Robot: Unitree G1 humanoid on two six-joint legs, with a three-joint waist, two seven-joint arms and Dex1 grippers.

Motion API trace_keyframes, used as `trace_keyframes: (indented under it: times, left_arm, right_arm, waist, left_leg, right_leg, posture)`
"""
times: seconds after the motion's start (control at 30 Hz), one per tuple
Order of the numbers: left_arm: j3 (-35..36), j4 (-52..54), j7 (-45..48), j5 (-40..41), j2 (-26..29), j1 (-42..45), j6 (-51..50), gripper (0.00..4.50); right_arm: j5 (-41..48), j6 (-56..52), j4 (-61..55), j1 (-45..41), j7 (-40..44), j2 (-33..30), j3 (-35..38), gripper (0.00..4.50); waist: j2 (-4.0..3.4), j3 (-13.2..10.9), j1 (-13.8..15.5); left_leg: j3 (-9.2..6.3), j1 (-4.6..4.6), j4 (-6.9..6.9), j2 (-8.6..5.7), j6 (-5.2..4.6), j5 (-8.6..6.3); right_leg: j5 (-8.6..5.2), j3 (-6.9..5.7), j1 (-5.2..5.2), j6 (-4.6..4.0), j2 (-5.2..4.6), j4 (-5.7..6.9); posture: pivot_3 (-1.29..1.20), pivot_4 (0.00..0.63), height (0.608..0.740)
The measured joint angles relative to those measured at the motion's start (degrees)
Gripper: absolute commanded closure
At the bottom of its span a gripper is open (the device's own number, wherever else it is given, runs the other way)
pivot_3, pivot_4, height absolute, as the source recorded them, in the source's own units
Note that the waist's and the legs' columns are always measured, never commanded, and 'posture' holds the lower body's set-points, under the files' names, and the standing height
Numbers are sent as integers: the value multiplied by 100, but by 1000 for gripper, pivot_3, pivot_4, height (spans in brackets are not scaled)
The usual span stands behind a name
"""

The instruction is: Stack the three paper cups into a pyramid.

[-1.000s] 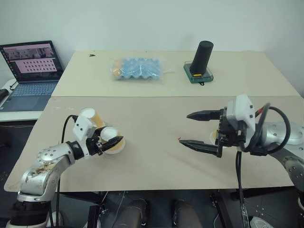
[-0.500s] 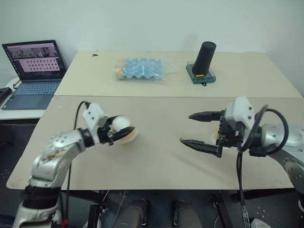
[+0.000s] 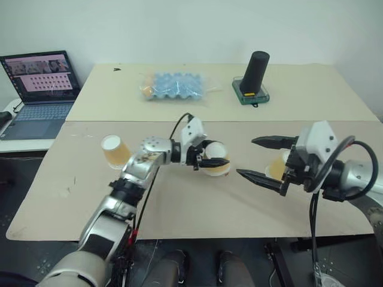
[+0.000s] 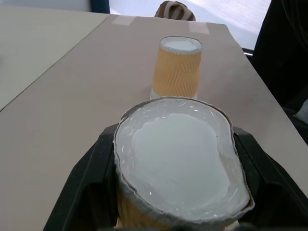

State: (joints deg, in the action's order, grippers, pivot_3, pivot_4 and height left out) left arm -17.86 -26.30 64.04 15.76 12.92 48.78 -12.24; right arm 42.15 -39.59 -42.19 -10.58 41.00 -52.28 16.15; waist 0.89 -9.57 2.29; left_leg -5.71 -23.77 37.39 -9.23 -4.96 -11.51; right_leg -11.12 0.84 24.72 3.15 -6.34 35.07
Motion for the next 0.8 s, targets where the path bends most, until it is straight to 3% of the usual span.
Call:
trace_keyframes:
  times: [0.2,0.4,0.47,0.53,0.57,0.8]
  left_arm:
    - [-8,-875,236,-258,-397,135,457,2107]
    - [19,-1138,368,-479,-433,229,753,2107]
    - [24,-1185,405,-512,-436,230,855,1136]
    - [47,-1228,407,-584,-430,231,885,594]
    - [47,-1280,405,-653,-429,231,887,107]
    - [152,-1290,407,-695,-430,228,907,39]
  right_arm:
    - [29,-31,-73,286,-167,-10,388,0]
    - [34,-39,-101,459,-193,-46,582,0]
    - [79,-39,-101,462,-194,-46,633,0]
    - [137,-39,-101,447,-206,-47,715,0]
    - [154,-39,-101,441,-214,-48,721,0]
    - [192,-38,-84,395,-217,-92,715,0]
  waist:
    - [0,0,-15]
    - [0,0,-14]
    - [0,0,-13]
    - [0,0,-12]
    - [0,0,-12]
    - [0,0,-8]
  left_leg:
    - [0,-6,33,0,-11,-7]
    - [0,-5,44,0,-15,-10]
    - [0,-5,45,0,-17,-11]
    - [0,-5,45,0,-16,-11]
    - [0,-5,45,0,-16,-10]
    - [0,-5,46,0,-17,-11]
  right_leg:
    - [4,-1,-5,7,2,7]
    - [9,-3,-16,15,2,4]
    - [9,-3,-16,16,2,3]
    - [9,-3,-16,16,3,3]
    - [10,-3,-16,16,3,4]
    - [10,-3,-15,17,4,3]
  posture:
    - [0,150,740]
    - [0,150,740]
    - [0,150,740]
    - [0,150,740]
    - [0,150,740]
    - [0,150,740]
